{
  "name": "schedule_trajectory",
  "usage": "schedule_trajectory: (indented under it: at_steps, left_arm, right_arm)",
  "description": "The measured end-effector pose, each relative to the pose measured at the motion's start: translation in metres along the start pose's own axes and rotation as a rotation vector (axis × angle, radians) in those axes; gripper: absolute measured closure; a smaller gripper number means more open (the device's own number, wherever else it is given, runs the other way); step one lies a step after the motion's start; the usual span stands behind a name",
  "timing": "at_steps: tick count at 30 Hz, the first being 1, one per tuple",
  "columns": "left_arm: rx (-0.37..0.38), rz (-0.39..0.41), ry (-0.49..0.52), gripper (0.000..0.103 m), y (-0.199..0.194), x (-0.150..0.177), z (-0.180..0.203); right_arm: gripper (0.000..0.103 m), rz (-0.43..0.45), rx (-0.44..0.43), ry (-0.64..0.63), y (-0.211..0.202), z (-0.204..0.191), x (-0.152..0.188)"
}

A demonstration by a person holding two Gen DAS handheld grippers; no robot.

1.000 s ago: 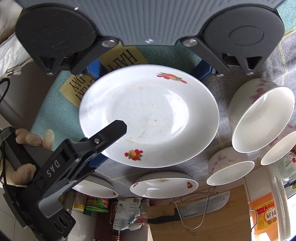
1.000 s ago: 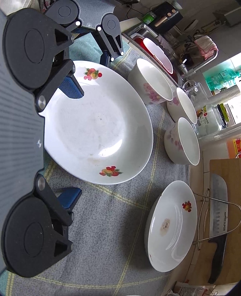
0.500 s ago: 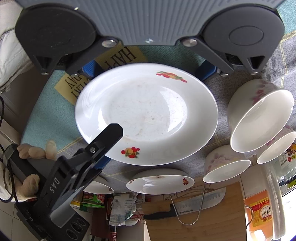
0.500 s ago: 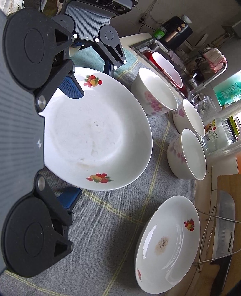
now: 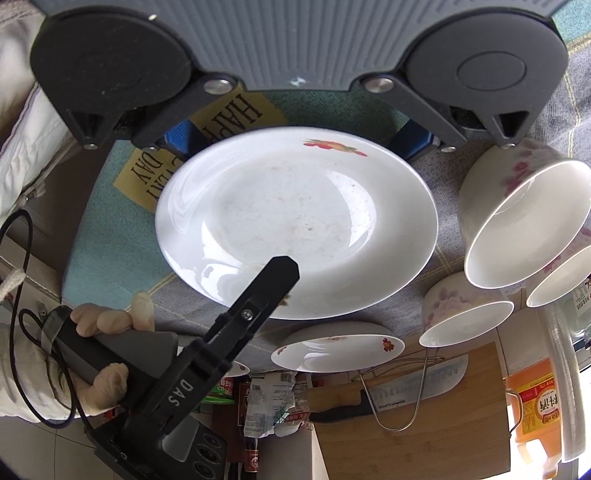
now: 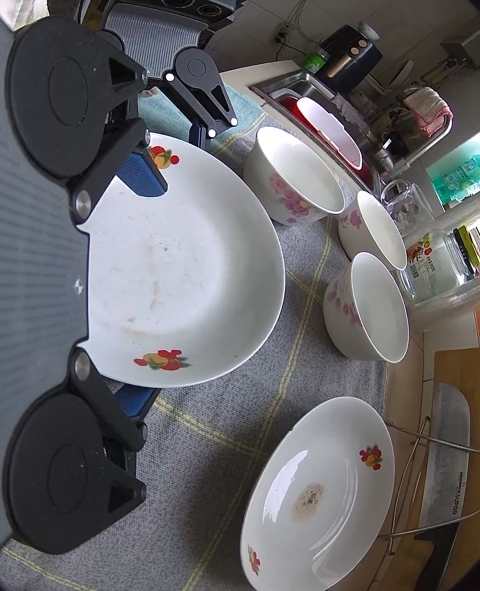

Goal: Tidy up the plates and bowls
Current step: 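Lift and carry the plate with the right tool toward the placed plate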

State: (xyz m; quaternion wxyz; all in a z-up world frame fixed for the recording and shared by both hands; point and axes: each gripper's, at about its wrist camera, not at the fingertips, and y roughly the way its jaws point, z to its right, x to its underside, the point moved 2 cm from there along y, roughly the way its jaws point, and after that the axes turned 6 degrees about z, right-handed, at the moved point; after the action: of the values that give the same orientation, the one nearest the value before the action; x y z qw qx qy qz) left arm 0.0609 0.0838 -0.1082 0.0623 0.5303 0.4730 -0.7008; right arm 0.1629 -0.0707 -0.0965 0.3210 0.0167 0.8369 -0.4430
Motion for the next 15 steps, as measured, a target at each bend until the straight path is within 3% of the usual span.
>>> schedule_trajectory:
  at_steps: [6,15]
  left_arm:
    - [0.016,0.012,0.008,0.001,0.0,0.0,-0.002]
    - [0.023,0.009,0.014,0.001,0.0,-0.001,-0.001]
  right_arm:
    - [0.0,0.006,-0.032,0.047,0.003,0.006,-0.012]
    - [0.0,-0.055,-0.115,0.1,0.01,0.014,-0.024]
